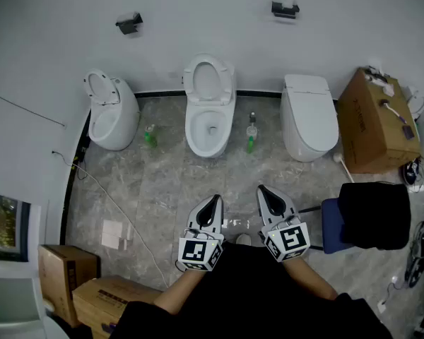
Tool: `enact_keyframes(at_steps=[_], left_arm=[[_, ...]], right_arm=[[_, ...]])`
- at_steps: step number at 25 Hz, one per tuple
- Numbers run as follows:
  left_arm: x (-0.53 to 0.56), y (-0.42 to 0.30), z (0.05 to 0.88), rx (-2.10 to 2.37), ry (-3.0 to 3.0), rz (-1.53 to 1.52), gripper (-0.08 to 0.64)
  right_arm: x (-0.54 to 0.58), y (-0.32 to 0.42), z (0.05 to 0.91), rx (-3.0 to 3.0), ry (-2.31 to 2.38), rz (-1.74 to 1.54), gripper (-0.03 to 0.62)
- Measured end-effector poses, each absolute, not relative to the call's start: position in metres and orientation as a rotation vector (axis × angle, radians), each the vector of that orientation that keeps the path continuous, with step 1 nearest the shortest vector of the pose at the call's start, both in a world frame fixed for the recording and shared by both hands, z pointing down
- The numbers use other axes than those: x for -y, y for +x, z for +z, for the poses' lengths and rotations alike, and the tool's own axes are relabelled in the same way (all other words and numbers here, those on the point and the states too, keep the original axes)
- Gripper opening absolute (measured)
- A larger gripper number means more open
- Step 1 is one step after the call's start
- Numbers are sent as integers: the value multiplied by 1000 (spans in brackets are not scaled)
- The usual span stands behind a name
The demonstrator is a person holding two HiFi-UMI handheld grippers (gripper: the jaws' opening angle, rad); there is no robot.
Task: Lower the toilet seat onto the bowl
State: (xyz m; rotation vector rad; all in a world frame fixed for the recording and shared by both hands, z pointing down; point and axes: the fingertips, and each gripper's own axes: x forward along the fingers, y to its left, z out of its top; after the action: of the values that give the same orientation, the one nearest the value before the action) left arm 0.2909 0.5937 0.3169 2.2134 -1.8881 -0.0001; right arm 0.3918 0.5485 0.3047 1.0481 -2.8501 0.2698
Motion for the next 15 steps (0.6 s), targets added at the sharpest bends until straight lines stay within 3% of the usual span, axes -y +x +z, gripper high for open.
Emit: enact_keyframes(at_steps=[8, 15], left_arm=[[-592, 296, 326, 1882, 2204, -10, 15], [-561, 289, 353, 1833, 2196, 0, 15]], right_arm=[[-532, 424, 322, 2851, 1134, 482, 31], [-506, 438, 343, 2797, 1230, 439, 32]])
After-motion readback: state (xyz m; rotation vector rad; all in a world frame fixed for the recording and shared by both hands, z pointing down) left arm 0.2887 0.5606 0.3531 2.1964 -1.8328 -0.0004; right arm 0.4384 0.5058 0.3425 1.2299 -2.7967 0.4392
